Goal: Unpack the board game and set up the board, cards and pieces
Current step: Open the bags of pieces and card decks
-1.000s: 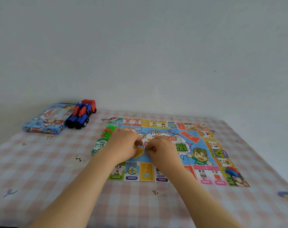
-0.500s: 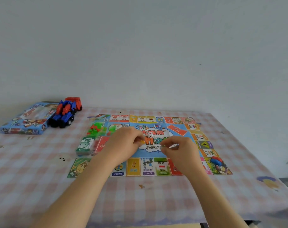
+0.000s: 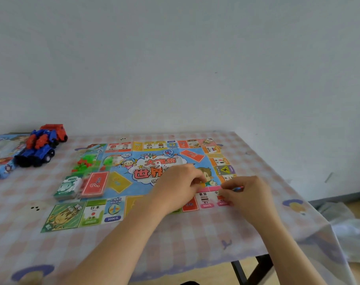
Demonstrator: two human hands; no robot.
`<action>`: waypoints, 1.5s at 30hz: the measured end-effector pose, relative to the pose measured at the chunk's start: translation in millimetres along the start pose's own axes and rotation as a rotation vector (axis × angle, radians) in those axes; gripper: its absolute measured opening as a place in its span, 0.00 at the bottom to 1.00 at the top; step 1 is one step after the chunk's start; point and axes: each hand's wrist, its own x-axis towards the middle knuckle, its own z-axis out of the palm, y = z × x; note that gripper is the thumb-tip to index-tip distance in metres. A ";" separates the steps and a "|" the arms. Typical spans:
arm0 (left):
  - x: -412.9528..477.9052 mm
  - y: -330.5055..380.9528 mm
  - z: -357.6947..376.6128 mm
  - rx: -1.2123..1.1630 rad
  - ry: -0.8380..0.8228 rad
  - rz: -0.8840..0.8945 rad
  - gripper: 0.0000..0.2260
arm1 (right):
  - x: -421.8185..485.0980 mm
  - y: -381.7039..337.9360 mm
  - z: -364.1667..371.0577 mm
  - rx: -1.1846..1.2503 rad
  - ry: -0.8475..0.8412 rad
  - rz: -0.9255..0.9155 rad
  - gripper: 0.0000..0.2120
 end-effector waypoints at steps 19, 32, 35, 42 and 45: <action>13.4 7.6 39.5 -0.073 0.142 0.044 0.10 | -2.9 23.6 -12.2 -0.236 0.075 -0.061 0.05; 14.7 9.6 39.1 -0.094 0.163 0.055 0.10 | -0.3 29.6 -18.1 -0.152 0.117 -0.046 0.06; 14.9 12.0 39.1 -0.128 0.150 0.064 0.10 | 0.7 31.3 -20.6 -0.058 0.146 -0.040 0.07; 15.7 21.7 38.6 -0.157 0.022 0.086 0.12 | 1.2 30.6 -32.8 0.070 0.258 -0.030 0.04; 15.8 23.3 36.8 -0.146 -0.010 0.080 0.13 | 1.2 33.5 -33.1 0.085 0.250 -0.015 0.04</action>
